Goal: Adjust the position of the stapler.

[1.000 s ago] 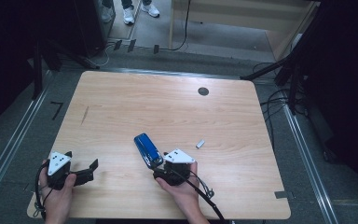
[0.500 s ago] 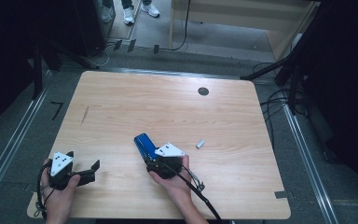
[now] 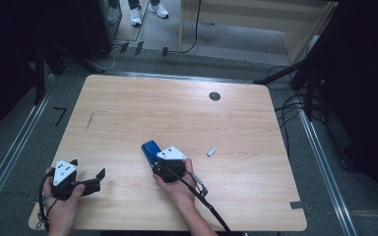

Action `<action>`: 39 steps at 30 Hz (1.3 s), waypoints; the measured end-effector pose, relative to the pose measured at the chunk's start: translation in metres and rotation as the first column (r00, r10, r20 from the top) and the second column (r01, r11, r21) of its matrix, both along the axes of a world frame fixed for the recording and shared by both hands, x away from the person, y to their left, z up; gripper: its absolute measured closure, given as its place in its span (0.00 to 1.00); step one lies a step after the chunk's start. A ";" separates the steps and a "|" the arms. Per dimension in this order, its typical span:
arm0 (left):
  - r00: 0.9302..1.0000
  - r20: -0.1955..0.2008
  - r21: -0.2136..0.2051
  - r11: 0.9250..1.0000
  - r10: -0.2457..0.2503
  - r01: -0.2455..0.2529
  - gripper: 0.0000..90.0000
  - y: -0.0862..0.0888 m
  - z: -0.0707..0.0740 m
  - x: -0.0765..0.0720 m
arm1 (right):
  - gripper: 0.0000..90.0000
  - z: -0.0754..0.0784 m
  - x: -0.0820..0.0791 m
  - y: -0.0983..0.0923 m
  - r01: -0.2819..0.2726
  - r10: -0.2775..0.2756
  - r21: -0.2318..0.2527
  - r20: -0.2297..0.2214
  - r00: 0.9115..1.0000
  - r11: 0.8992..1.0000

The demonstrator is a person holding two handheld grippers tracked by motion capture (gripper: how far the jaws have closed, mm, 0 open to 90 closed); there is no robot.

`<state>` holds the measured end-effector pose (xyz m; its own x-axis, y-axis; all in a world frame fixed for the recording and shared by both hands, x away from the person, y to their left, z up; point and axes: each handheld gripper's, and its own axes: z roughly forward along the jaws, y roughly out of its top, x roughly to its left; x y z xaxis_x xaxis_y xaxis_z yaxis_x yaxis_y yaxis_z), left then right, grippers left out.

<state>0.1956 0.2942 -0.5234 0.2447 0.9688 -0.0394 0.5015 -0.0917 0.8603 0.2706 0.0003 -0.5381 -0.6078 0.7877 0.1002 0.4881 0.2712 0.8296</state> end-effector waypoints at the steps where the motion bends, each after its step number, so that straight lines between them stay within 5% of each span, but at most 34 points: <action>1: 1.000 0.000 -0.006 1.000 0.005 -0.005 0.00 0.001 0.000 0.000 | 0.72 0.000 -0.001 0.001 0.000 0.001 -0.022 0.011 1.000 1.000; 18: 1.000 0.006 -0.009 1.000 -0.010 0.010 0.00 -0.003 0.001 -0.001 | 0.75 0.002 -0.012 -0.020 -0.051 0.053 -0.064 0.030 0.998 0.997; 30: 0.994 0.012 0.017 0.994 -0.110 0.110 0.00 -0.031 0.005 -0.005 | 0.75 0.000 -0.032 -0.050 -0.076 0.079 -0.063 0.037 0.996 0.995; 39: 0.985 0.016 -0.011 0.985 -0.171 0.171 0.00 -0.052 0.008 -0.013 | 0.75 -0.001 -0.047 -0.065 -0.073 0.076 -0.063 0.045 0.996 0.995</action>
